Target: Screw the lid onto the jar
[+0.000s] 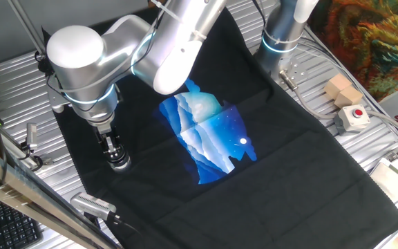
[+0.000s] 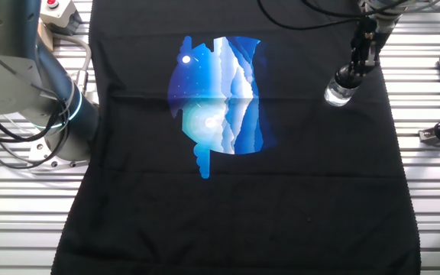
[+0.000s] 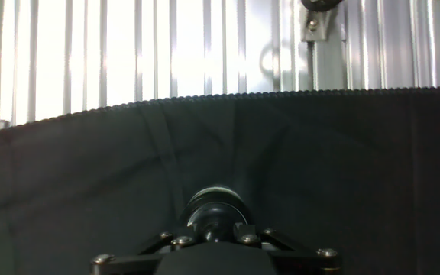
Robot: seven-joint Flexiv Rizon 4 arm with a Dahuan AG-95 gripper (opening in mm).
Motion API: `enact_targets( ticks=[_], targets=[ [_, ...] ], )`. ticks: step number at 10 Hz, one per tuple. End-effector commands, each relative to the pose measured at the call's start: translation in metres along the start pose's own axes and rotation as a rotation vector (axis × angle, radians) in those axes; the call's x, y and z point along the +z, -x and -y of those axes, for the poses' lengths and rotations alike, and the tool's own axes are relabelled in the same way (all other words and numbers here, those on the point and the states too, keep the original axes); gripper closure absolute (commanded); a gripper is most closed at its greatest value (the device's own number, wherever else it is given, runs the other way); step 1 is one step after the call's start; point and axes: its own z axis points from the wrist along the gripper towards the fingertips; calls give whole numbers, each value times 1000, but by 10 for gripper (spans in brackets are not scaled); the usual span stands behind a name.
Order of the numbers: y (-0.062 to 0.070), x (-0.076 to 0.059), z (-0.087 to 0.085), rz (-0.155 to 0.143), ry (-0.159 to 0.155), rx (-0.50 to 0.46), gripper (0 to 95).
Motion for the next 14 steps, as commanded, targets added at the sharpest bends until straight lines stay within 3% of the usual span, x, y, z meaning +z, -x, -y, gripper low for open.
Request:
enact_targets(
  ticks=[1,14],
  targets=[
    [0,0,0,3,-7,37,950],
    [1,0,3,5,-24,130,950]
  ],
)
